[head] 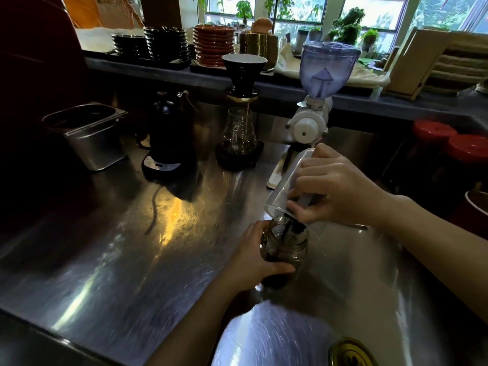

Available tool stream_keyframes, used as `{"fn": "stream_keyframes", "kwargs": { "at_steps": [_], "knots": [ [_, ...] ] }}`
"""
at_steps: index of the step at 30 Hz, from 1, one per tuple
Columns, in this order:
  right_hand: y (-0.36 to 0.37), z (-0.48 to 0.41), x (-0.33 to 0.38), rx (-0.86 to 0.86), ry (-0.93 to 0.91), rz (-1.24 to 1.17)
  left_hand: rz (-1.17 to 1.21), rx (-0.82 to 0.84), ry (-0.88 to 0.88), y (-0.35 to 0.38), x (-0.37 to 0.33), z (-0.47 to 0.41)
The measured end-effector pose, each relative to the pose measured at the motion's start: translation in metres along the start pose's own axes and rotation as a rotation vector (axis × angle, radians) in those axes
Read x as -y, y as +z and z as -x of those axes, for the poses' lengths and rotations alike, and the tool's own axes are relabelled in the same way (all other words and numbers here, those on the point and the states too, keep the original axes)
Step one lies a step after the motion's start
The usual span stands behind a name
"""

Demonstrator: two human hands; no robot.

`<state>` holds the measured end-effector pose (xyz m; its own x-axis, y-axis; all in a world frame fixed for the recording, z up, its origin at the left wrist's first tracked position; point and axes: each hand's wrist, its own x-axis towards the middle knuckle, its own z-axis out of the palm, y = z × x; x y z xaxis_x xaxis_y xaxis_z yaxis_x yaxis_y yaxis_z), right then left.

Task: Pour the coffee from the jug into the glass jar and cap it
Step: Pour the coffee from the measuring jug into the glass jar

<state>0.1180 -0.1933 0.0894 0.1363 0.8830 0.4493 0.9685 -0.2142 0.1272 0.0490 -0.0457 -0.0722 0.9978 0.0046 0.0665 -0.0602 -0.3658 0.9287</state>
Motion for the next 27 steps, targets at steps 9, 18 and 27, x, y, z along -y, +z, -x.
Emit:
{"fn": "stream_keyframes", "kwargs": {
  "at_steps": [9, 18, 27],
  "knots": [
    [-0.0005, 0.0032, 0.0027, -0.058, -0.099, 0.03, 0.038, 0.006, -0.007, 0.0002, 0.0029, -0.0013],
    [0.0012, 0.0052, 0.0021, -0.086, -0.119, 0.038, 0.017, 0.035, -0.028, -0.0012, 0.0012, -0.0003],
    [0.0053, 0.0086, 0.0052, -0.092, -0.19, 0.077, -0.02, 0.015, -0.002, -0.0006, 0.0002, 0.0008]
  ]
}}
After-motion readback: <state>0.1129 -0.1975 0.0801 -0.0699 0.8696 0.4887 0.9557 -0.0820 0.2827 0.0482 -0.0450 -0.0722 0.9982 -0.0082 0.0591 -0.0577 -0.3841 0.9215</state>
